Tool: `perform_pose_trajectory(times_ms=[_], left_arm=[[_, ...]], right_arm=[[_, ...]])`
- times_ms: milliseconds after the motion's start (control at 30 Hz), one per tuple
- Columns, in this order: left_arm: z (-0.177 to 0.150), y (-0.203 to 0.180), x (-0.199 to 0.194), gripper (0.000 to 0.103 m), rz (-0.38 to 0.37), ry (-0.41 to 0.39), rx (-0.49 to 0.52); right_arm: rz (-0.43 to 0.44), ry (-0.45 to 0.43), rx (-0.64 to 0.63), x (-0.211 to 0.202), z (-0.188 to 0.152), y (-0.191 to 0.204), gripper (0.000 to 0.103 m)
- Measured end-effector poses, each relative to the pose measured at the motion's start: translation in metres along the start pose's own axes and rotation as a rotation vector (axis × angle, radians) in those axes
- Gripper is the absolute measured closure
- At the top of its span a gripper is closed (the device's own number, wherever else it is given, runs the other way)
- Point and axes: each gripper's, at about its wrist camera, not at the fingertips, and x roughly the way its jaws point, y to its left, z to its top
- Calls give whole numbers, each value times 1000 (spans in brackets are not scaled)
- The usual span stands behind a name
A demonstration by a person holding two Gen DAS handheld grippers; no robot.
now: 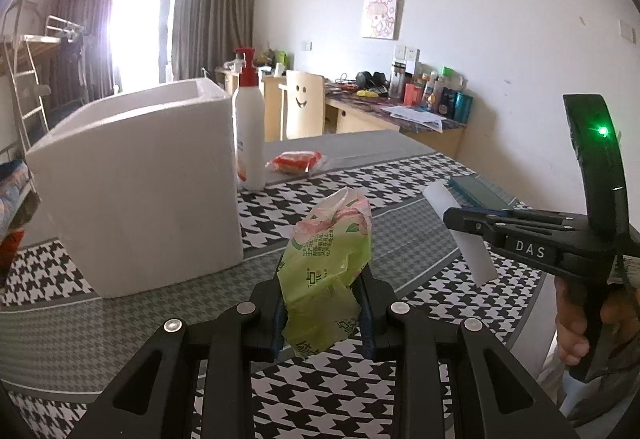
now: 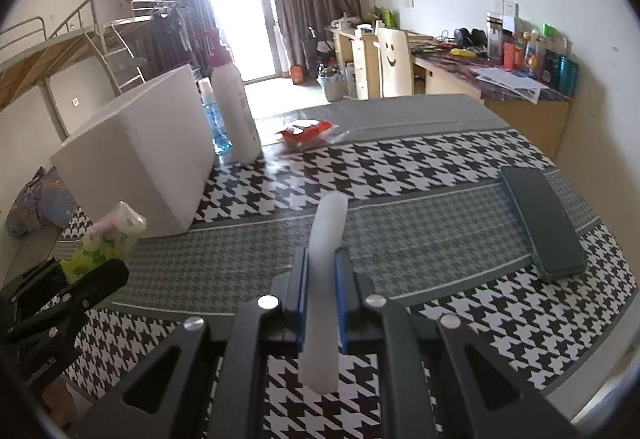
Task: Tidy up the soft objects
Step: 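Carry the packet and the foam tube over the white foam box with both tools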
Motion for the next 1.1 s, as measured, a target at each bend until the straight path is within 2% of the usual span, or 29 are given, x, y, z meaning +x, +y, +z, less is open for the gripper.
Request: perform_pose_trajectory(times_ms=[633, 1100], left_arm=[[23, -5, -12, 73, 50, -46, 38], [41, -5, -15, 73, 56, -68, 59]], right_arm=[[70, -84, -27, -20, 17, 5, 87], [95, -131, -54, -31, 30, 12, 87]])
